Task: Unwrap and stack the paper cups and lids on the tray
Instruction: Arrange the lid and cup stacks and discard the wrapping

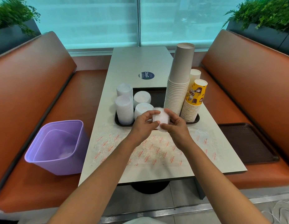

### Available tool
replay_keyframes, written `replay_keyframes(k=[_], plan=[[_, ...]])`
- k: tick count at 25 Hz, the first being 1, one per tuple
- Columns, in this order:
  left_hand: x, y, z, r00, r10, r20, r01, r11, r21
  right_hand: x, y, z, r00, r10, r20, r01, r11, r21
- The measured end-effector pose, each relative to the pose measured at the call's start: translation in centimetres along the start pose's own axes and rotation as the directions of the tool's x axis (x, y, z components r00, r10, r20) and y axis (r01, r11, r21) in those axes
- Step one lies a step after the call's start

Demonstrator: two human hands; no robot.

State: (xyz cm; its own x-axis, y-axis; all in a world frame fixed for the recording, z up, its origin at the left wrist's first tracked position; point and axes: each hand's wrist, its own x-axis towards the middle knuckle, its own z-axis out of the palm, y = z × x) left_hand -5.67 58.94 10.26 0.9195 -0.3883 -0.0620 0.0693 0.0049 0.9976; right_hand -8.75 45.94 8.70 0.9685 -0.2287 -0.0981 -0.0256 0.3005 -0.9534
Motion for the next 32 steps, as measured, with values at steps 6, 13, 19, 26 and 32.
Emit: replay_keyframes(k=[6, 13, 19, 26, 32], plan=[[0.1, -0.2, -0.2, 1.000, -0.018, -0.009, 0.018, 0.999, -0.045, 0.0, 0.1, -0.1, 1.000, 0.010, -0.009, -0.010, 1.000, 0.005], [-0.3, -0.5, -0.5, 0.995, -0.095, 0.033, 0.097, 0.991, -0.088, 0.0, 0.3, -0.6, 1.000, 0.002, 0.005, -0.002, 1.000, -0.006], [-0.8, -0.6, -0.5, 0.986, -0.085, -0.146, 0.065, 0.988, -0.139, -0.3, 1.0, -1.4, 0.997, 0.020, -0.073, -0.023, 0.999, -0.043], [-3.1, -2.1, -3.3, 0.941, -0.120, -0.317, 0.058, 0.979, -0.198, -0.8, 2.9, -0.4, 0.993, 0.102, -0.060, -0.110, 0.985, -0.132], [-4.2, -4.2, -9.5, 0.851, -0.099, -0.515, 0.016, 0.986, -0.164, -0.1, 5.6, 5.4, 0.986, 0.153, 0.064, -0.134, 0.962, -0.237]])
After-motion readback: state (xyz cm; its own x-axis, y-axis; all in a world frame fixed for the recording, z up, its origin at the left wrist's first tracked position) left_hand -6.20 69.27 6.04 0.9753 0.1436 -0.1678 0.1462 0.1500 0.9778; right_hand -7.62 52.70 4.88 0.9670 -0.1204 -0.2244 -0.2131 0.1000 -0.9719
